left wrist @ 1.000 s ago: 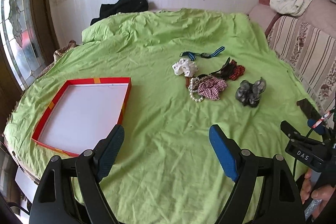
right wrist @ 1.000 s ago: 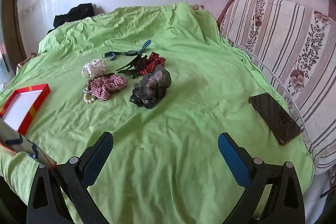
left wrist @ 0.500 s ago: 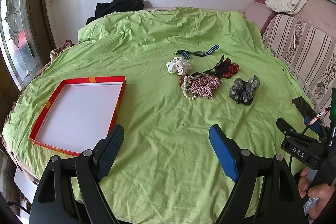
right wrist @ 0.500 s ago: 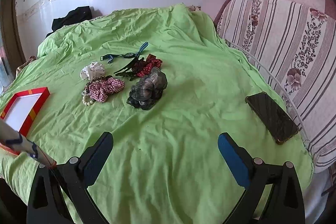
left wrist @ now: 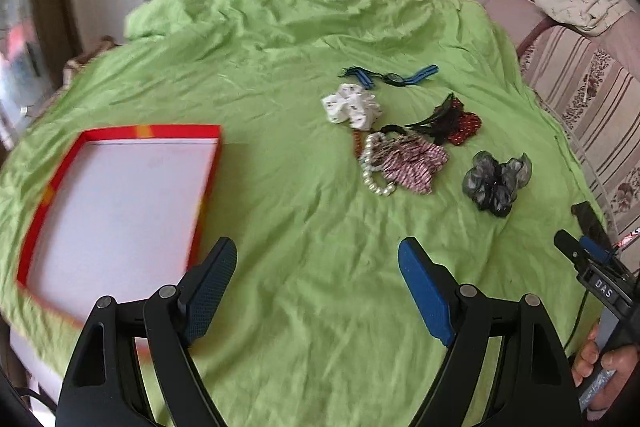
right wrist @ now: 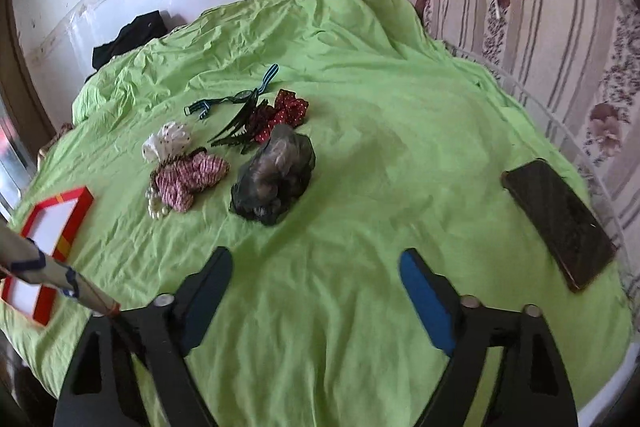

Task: Organize jewelry
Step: 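Grasp the grey sheer scrunchie with the right gripper while the left grasps the plaid scrunchie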

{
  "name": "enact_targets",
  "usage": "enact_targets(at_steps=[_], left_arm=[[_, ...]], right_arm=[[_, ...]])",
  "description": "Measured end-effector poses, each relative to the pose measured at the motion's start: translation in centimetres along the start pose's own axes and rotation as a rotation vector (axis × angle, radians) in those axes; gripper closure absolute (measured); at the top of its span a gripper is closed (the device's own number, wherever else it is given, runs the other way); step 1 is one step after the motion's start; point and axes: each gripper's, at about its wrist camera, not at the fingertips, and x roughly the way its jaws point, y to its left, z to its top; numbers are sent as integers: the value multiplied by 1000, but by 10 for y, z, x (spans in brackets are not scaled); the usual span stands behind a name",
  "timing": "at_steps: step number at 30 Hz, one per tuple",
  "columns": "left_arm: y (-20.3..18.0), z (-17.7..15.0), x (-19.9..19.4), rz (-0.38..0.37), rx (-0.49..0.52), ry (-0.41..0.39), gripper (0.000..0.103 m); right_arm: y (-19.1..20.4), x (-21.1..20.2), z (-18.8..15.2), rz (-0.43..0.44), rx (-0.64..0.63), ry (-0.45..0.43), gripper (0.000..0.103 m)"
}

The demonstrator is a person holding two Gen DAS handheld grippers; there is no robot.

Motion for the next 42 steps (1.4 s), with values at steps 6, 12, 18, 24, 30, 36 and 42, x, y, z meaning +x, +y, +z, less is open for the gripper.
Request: enact_targets(at_steps=[6,12,18,24,30,36,42], left_arm=[[-24,42,56,-143,19,88,40],[-68,72,102,-187,140,112,43],[-109,67,111,-294,309,96,56],[-132,66,158,-292,388,161,56],[-143,61,187,-271,409,224,86],[-134,56,177,-278,340,225,103],[-121,58,114,-334,317,137,103]], right_arm=[[-3,29,26,115,46,-3,28],[4,58,41,226,100,-4,28],[6,77,43,286,123,-17,28],[2,99,39,310,139,39,45],[-2,111,38,338,155,66,73],[-4,107,37,347,153,60,88],[-1,83,33,351,156,26,89]])
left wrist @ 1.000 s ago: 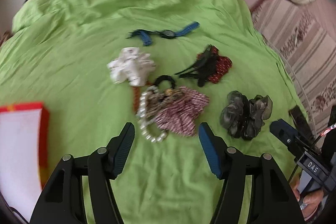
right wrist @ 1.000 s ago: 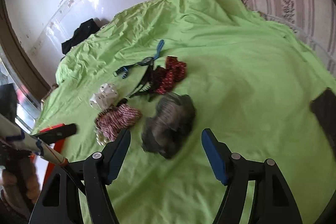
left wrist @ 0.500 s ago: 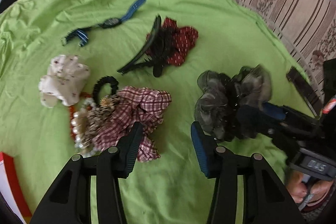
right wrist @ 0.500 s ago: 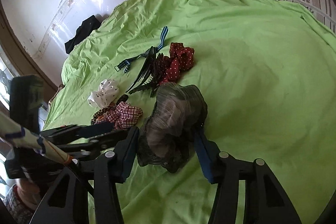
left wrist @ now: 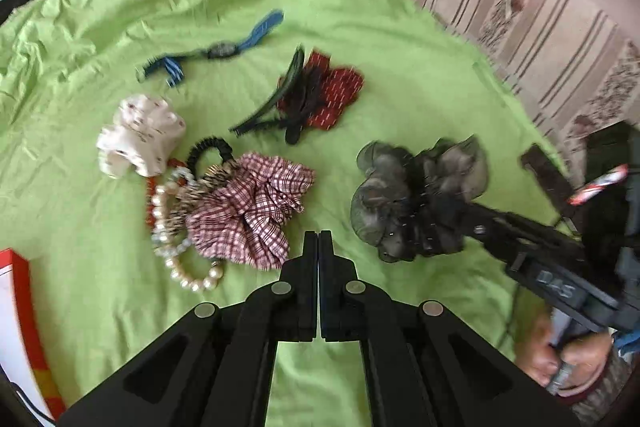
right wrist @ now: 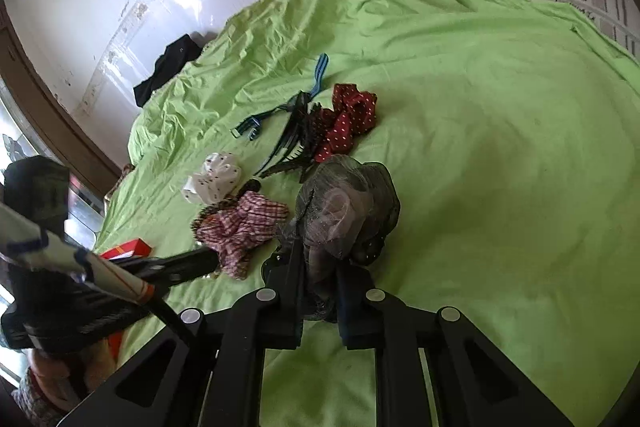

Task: Organize jewelry
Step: 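Grasp the grey sheer scrunchie with the right gripper while the left grasps the plaid scrunchie, then carry both scrunchies into the red-framed tray and open both grippers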

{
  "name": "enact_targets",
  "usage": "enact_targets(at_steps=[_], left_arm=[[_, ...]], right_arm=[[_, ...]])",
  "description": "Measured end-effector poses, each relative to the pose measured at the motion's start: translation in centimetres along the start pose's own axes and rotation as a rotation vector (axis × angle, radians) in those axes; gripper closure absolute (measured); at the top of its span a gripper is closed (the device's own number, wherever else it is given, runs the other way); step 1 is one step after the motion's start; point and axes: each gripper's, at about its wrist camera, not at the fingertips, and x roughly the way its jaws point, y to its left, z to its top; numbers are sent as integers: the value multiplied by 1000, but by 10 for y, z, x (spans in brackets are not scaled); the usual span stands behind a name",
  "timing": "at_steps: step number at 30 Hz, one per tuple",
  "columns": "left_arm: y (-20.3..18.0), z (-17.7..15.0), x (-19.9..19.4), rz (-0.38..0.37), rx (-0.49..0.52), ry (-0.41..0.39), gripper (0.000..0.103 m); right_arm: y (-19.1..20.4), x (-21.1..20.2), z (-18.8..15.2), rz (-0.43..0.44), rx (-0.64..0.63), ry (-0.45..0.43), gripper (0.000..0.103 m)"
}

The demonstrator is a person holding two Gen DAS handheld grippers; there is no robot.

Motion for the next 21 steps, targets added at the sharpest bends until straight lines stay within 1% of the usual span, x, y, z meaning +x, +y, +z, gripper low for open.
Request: enact_targets(at_steps=[2,3,6,7,8,10,15,17,20,21], left_arm=[[0,0,-23,-25,-8,-28,103],[2,-1,-28,-32,-6,-30,103],[1,2,-30,-49,10,-6,102],[2,4,-23,-50,8,9,94],[2,6,-14,-45,2,20,80],[6,9,5,-11,-8,29,66],[17,17,48,81,40,63,66],[20,21,63,89,51,80,65],[19,23,81,85,52,98,56],[18,22,86,92,53,102,56]], right_arm=[[8,-11,-2,-2,-14,-18,89],[12,-17,-4,-4,-20,-26,89],[18,-29,-11,0,-18,-37,89],[19,-31,-13,-1,-18,-39,89],[19,-31,-16,-2,-21,-37,89],[17,-30,-17,-9,-26,-31,88],[-2,-19,-17,0,5,-13,86],[-10,-12,-16,21,33,6,85],[-12,-7,-12,37,35,16,83],[-11,-7,-12,39,31,16,83]])
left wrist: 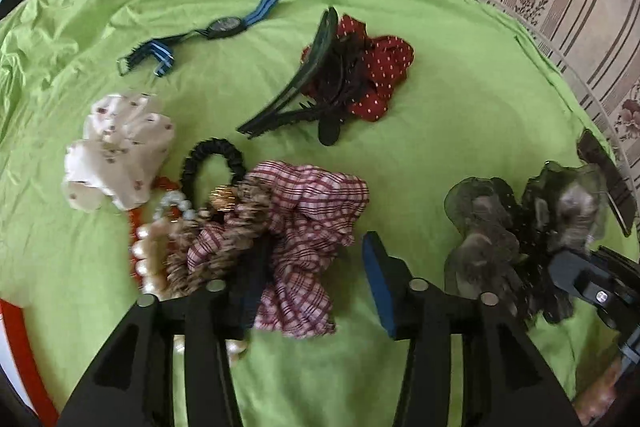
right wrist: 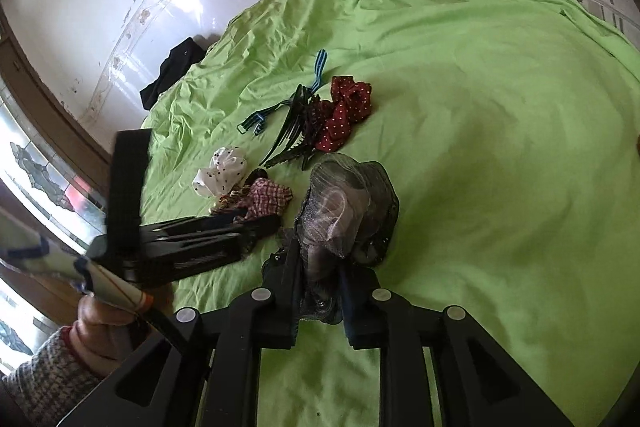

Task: Organize jewelry
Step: 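Carry both scrunchies into the red-framed tray and open both grippers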

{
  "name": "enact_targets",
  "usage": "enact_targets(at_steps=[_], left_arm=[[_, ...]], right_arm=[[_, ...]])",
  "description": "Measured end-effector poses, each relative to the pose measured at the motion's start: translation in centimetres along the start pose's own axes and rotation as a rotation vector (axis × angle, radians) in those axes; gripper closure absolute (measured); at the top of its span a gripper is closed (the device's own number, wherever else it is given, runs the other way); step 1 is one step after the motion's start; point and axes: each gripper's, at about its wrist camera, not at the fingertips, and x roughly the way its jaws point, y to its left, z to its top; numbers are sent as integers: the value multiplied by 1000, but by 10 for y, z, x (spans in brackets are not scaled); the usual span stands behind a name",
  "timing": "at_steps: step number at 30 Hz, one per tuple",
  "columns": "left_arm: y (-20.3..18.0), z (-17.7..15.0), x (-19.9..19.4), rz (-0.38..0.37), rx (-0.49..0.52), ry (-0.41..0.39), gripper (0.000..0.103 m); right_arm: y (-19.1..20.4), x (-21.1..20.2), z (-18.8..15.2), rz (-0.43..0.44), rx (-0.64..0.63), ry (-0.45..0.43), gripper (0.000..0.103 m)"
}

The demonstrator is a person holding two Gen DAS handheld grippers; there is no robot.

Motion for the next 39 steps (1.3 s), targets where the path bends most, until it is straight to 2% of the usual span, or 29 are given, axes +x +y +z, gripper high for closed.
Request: enact_targets(at_steps=[2,3,4,5,10,17,19,22,24,28,32,39], left_arm=[[-6,-1,6,38,11,0,57],[-9,0,7,59,16,-2,62],[-11,1,5,72,15,0,86],[-11,1,4,60,9,10,98],[-11,-8,-30,35,-25,-33,98],[18,-55,-146,-111,-151,-175,98],[33,-72,-177,-124,-185,-210,98],[64,-96,-216,-68,-239,-265,98],[92,-111,-236,9,-293,-295,98],[154,-144,-255,71,-463,-312,98],[202,-169,-253,171,-568,-313,98],[285,-193,-227,316,-756,-293,98]], right_arm=[[1,1,0,-2,-12,3,83],[1,2,0,-8,-17,5,83],[1,2,-1,-15,-19,10,83],[1,3,-1,-21,-20,13,85],[3,-1,-3,-36,-37,-2,88],[25,-23,-12,-10,-73,-41,88],[40,-31,-13,19,-78,-43,88],[70,-43,-19,65,-101,-41,88],[98,-44,-22,96,-139,-16,88],[158,-34,-25,143,-235,37,88],[221,1,-29,199,-293,122,88],[304,89,-38,199,-389,237,88]])
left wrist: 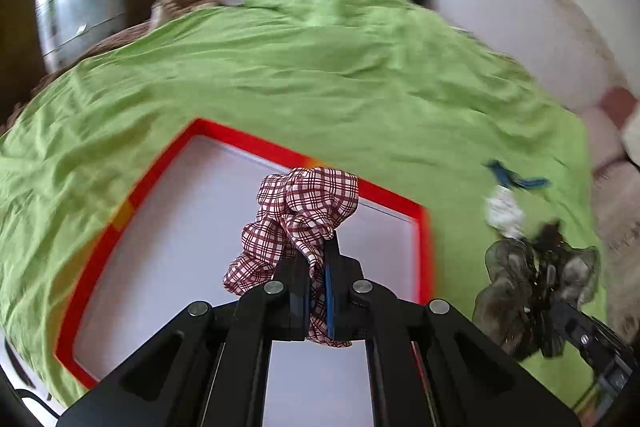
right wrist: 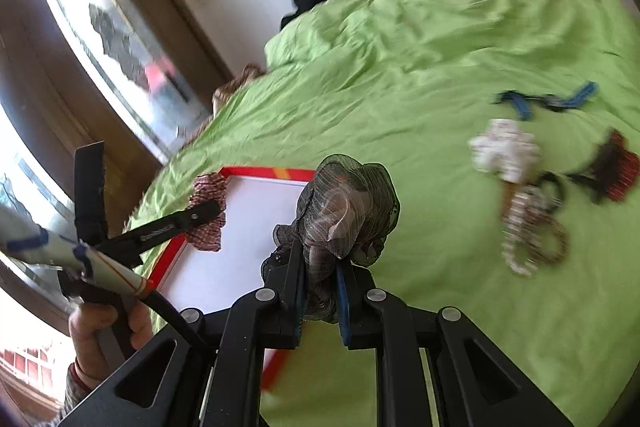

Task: Organize jewelry
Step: 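Carry both scrunchies into the red-framed tray and open both grippers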

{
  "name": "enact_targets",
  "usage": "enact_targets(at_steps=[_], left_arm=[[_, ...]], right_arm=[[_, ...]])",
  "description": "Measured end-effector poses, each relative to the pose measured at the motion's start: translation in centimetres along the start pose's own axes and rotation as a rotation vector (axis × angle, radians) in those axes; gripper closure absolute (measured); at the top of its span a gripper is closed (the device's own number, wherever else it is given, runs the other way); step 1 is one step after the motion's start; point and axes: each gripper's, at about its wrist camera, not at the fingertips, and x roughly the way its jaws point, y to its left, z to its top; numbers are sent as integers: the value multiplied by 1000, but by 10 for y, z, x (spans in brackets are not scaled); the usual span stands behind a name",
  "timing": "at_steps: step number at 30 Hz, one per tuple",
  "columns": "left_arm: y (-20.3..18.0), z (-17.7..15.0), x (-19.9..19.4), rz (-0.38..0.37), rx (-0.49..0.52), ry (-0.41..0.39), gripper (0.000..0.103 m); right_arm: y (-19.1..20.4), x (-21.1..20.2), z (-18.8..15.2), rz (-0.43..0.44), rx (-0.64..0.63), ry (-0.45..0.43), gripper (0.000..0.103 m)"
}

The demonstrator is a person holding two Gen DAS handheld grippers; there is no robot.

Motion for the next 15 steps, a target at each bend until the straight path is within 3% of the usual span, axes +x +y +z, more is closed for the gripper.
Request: enact_targets(at_steps=[5,11,15], left_arm=[[24,10,24,118,-8,-21,98],[37,19,33,159,-5,-29,97],[38,21,35,167,-4,-41,96]], right_arm=[[22,76,17,-32,-54,79,88],[28,130,25,-80,-89,129,87],[29,140,26,-106,-98,125,81]])
